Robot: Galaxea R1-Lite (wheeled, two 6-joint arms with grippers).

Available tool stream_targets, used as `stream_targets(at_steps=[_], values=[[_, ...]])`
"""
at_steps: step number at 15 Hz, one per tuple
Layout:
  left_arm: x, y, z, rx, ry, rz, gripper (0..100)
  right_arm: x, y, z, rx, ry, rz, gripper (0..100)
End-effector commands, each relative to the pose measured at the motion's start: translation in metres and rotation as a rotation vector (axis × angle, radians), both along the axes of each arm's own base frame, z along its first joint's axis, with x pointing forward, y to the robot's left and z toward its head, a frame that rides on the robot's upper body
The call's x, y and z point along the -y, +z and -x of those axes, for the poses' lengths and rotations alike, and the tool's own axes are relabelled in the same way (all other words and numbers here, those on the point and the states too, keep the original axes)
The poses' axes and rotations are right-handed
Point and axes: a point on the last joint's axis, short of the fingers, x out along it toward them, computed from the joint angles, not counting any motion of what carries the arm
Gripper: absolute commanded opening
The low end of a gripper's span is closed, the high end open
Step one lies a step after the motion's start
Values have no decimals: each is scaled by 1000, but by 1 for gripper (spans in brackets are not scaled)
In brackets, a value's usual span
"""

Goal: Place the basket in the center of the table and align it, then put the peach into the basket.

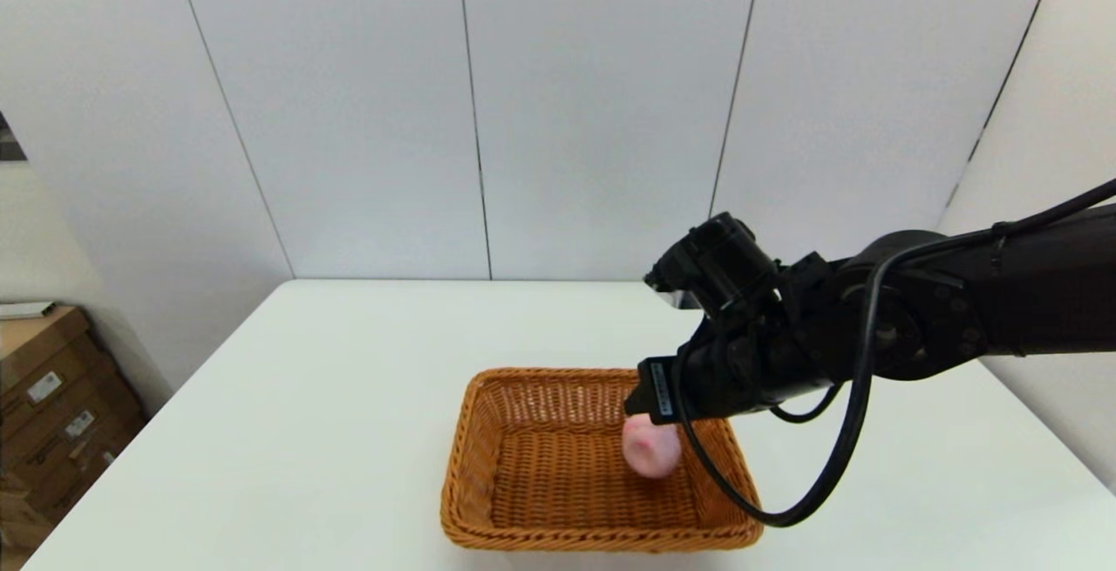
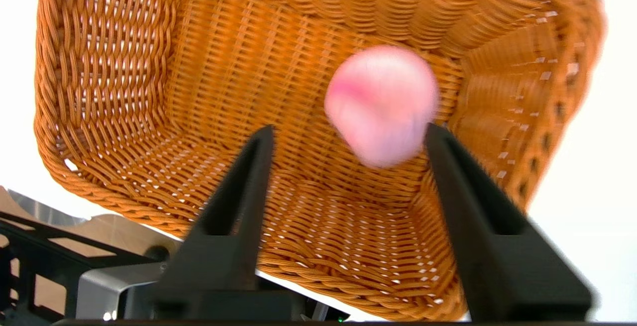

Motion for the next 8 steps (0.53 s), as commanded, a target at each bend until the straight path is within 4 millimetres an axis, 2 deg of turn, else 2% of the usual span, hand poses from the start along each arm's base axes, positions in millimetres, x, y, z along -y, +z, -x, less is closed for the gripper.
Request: stream_targets(at_steps=[1,3,5,8], values=[[0,0,0,-1,1,11,100,33,31,-1,61,-92,-46,100],[0,0,0,-1,-1,8,100,79,48,-5,77,-210,-44,100],[0,0,0,-1,-1,8,100,139,55,-12,88,-333,8,100],[0,0,0,-1,-1,8,100,197,59,-9,108,-446,31,100]])
